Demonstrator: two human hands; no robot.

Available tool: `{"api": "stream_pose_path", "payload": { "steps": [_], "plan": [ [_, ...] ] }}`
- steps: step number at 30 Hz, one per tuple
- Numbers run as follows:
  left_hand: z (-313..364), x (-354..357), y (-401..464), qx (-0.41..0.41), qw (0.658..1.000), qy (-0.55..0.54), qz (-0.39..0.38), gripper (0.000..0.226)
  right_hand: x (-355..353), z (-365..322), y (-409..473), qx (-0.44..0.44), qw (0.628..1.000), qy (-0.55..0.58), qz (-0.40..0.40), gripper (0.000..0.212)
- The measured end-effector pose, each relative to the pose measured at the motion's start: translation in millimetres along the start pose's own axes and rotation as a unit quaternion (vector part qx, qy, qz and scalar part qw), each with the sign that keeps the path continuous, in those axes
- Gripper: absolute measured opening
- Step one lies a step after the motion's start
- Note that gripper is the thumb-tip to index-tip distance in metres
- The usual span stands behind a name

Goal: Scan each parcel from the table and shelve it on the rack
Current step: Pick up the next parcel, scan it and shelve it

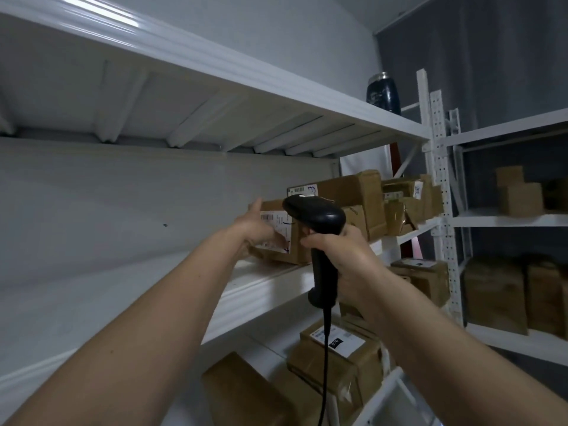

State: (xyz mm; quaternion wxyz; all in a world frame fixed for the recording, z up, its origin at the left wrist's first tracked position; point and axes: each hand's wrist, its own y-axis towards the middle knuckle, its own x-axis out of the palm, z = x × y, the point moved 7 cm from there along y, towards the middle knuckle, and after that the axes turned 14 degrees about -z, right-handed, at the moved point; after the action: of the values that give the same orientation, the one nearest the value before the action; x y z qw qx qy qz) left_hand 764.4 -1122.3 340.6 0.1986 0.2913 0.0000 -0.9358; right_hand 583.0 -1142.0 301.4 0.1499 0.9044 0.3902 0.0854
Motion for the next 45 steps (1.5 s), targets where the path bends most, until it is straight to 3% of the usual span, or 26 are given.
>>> {"api": "stream_pose_path", "payload": {
  "steps": [3, 9, 18, 21, 24, 26, 29, 36, 41, 43, 45],
  "plan": [
    [2.2, 21.8, 5.9, 0.030, 0.998, -0.057, -0.030, 0.121, -7.9, -0.7, 7.2, -0.012, 1.000, 0.012, 0.001, 0.022],
    [7.1, 54.2, 28.8, 0.051, 0.998, 0.019, -0.035, 0.103, -26.7, 3.2, 11.7, -0.007, 1.000, 0.028, 0.006, 0.022],
    [-0.8, 56.8, 40.2, 0.012, 0.998, 0.062, -0.002, 0.109, -53.9, 16.5, 11.0, 0.015, 0.999, 0.030, 0.008, 0.027],
    [-4.2, 50.3, 31.7, 0.008, 0.997, 0.067, 0.027, 0.093, -49.9, 23.5, 14.8, 0.015, 0.999, 0.044, -0.005, 0.025],
    [-12.3, 32.0, 16.3, -0.005, 0.979, 0.183, 0.087, 0.053, -37.0, 33.8, 18.4, 0.015, 0.998, 0.057, -0.028, 0.022],
    [-17.3, 20.9, -1.2, -0.027, 0.959, 0.265, 0.099, 0.042, -24.2, 40.0, 18.7, 0.016, 0.997, 0.065, -0.041, 0.020],
    [-24.4, 2.8, -33.9, -0.068, 0.931, 0.342, 0.106, 0.056, 4.1, 43.0, 15.2, 0.024, 0.995, 0.071, -0.062, 0.022],
    [-32.2, -38.0, -145.7, -0.089, 0.913, 0.379, 0.123, 0.056, 102.9, 24.1, -20.6, 0.017, 0.987, 0.085, -0.134, 0.020],
    [-45.7, -50.8, -251.1, -0.075, 0.918, 0.366, 0.136, 0.024, 189.6, 9.2, -70.0, -0.008, 0.975, 0.102, -0.196, 0.013],
    [-55.9, -58.8, -298.1, -0.073, 0.909, 0.379, 0.159, 0.012, 226.2, 5.1, -94.9, -0.015, 0.968, 0.108, -0.225, 0.013],
    [-67.0, -68.9, -346.7, -0.075, 0.887, 0.410, 0.197, 0.014, 262.8, 4.4, -122.6, -0.012, 0.958, 0.111, -0.263, 0.013]
  ]
}}
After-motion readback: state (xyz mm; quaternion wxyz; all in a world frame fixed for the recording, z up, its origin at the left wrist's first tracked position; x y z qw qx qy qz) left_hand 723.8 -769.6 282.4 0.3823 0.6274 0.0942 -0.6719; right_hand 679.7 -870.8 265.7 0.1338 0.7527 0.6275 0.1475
